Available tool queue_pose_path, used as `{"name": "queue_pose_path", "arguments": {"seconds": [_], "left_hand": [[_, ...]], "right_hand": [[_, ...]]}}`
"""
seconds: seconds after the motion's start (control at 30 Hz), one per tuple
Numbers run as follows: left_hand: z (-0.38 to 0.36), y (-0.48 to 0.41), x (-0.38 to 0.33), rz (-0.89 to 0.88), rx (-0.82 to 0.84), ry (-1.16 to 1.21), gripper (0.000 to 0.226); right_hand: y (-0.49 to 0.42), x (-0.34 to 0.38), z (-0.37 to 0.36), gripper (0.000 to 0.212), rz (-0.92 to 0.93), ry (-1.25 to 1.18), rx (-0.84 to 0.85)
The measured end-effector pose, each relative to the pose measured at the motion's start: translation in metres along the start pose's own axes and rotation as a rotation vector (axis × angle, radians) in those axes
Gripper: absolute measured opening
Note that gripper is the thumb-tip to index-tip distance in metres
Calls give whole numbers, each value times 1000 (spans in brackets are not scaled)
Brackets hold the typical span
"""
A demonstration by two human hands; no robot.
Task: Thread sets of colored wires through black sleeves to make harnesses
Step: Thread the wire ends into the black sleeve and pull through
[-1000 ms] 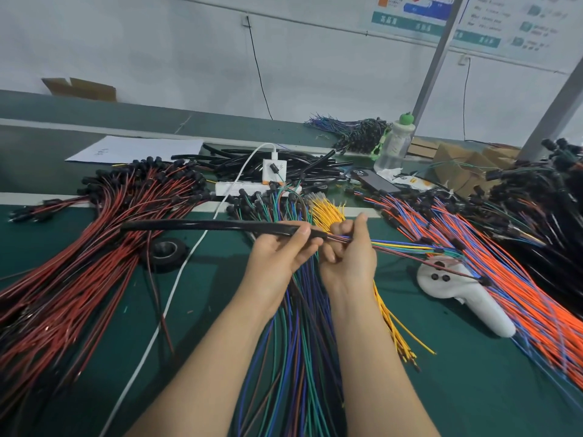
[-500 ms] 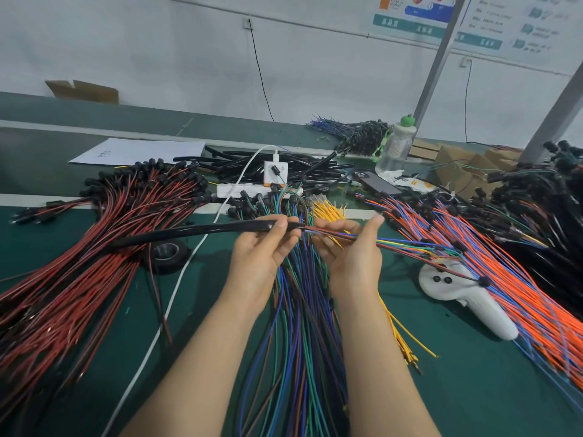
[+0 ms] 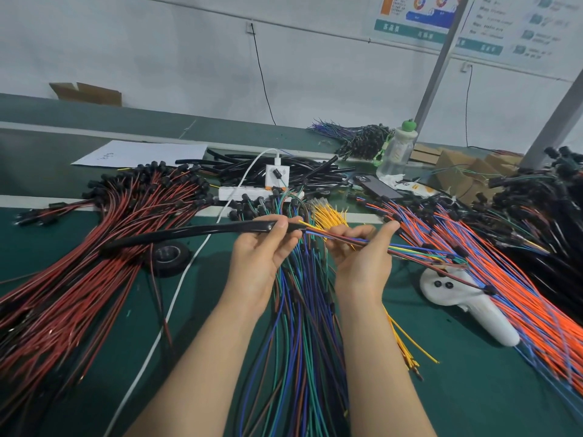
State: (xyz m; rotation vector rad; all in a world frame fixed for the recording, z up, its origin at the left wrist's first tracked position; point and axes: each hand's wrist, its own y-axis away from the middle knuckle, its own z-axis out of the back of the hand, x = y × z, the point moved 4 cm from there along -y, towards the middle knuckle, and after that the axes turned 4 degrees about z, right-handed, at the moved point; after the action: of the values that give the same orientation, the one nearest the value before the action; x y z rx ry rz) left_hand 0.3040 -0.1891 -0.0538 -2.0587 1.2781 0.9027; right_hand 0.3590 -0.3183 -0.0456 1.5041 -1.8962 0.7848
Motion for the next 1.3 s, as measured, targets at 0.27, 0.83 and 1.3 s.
{"name": "queue_pose_path", "arguments": {"seconds": [0.27,0.83,1.3], "left_hand": [[-2,4,-5,-44,17,-21,13],[-5,2,-1,-6,4,78,13],[-20,10,7,17,89,-38,7]], "right_hand": [[-1,1,3,64,6,-4,-17],[8,-11,-14,59,-4,136,183],[8,-15,-15,51,-86,67,171]]}}
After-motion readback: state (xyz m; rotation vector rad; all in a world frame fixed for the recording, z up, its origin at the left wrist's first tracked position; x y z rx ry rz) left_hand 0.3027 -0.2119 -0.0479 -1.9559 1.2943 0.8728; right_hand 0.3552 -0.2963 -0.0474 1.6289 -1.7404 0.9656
